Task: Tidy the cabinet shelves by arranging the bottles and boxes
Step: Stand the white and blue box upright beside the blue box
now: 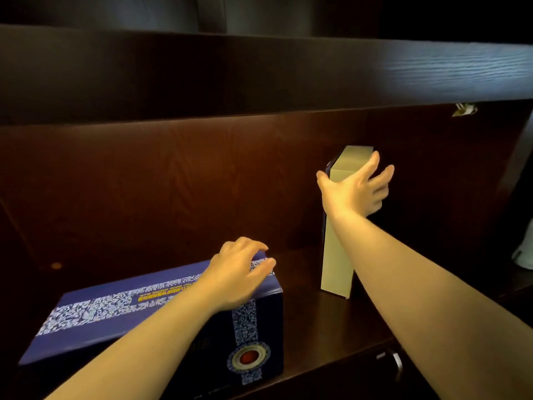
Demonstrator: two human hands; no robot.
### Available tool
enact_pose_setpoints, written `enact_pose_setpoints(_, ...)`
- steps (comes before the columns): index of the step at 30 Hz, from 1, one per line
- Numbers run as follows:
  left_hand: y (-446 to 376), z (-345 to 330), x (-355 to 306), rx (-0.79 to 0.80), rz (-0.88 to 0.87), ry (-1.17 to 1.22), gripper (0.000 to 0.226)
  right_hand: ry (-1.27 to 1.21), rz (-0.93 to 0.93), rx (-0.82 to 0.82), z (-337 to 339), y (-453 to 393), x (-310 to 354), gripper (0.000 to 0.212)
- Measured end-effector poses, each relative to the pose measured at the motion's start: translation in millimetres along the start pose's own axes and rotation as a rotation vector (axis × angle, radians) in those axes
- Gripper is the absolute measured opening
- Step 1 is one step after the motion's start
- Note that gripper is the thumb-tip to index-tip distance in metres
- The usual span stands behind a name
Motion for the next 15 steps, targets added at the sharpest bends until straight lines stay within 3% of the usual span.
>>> enact_pose_setpoints(7, 2, -23, 14, 0.068, -0.045, -0.112, 0.065, 0.148, -0.151, 0.06, -53, -12, 0, 0.119)
enact_pose_setpoints(15, 0, -28, 17, 0.068, -0.038, -0.085, 0.058, 0.174, -0.176, -0.079, -68, -15, -12, 0.104)
Point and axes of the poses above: each hand's wrist, its own y-axis away from the middle knuckle, its own z-axis out of the back of the hand, x = y × z, the point moved 2 cm from there along -y, towards the middle knuckle, and after that the axes turned 7 degrees about -x, right-handed, at the moved point
